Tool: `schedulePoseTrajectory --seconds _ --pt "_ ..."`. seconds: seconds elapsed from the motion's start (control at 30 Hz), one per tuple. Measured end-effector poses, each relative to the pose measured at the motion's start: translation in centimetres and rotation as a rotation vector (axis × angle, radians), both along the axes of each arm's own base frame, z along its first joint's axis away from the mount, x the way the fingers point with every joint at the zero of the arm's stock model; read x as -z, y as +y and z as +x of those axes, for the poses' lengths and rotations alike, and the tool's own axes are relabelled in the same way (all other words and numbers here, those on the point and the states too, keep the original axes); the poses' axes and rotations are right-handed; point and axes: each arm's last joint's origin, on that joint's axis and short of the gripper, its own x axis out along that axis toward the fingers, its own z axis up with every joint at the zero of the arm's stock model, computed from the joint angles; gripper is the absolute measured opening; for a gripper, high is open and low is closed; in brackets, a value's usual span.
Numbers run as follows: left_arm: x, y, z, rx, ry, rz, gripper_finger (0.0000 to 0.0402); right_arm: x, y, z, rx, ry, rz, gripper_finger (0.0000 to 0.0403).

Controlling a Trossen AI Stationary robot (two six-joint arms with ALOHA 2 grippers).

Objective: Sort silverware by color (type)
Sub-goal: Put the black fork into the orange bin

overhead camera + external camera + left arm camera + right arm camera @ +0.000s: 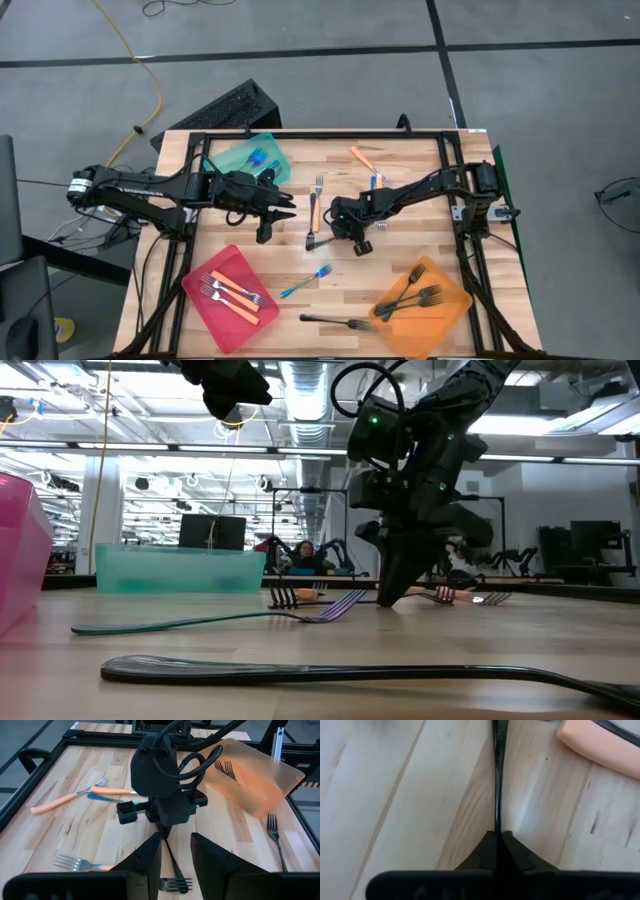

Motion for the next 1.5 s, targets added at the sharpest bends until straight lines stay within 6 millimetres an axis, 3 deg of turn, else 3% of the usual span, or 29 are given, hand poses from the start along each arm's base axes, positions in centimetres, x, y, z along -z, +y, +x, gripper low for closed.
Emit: schedulePoseTrajectory --seconds 0.27,0.63,0.93,1.5 --pt "0.0 0.0 0.0 0.000 -0.001 -0.001 0.0089 -0.4 0.0 0.2 0.025 -0.040 0.009 0.0024" --pt "-0.2 0.0 0.1 0.009 -0.019 0.015 0.0089 -5.0 -0.6 -0.6 0.045 -0.184 0.007 0.0024" --pt "-0.5 0.0 0.3 0.022 -0.061 0.040 0.0089 -7.4 -1.2 -0.1 0.100 -0.351 0.031 0.0025" --pt "-2.1 -1.5 0.9 0.139 -0.249 0.173 0.0089 -11.8 -6.3 1.9 0.407 -0.891 0.057 0.0025"
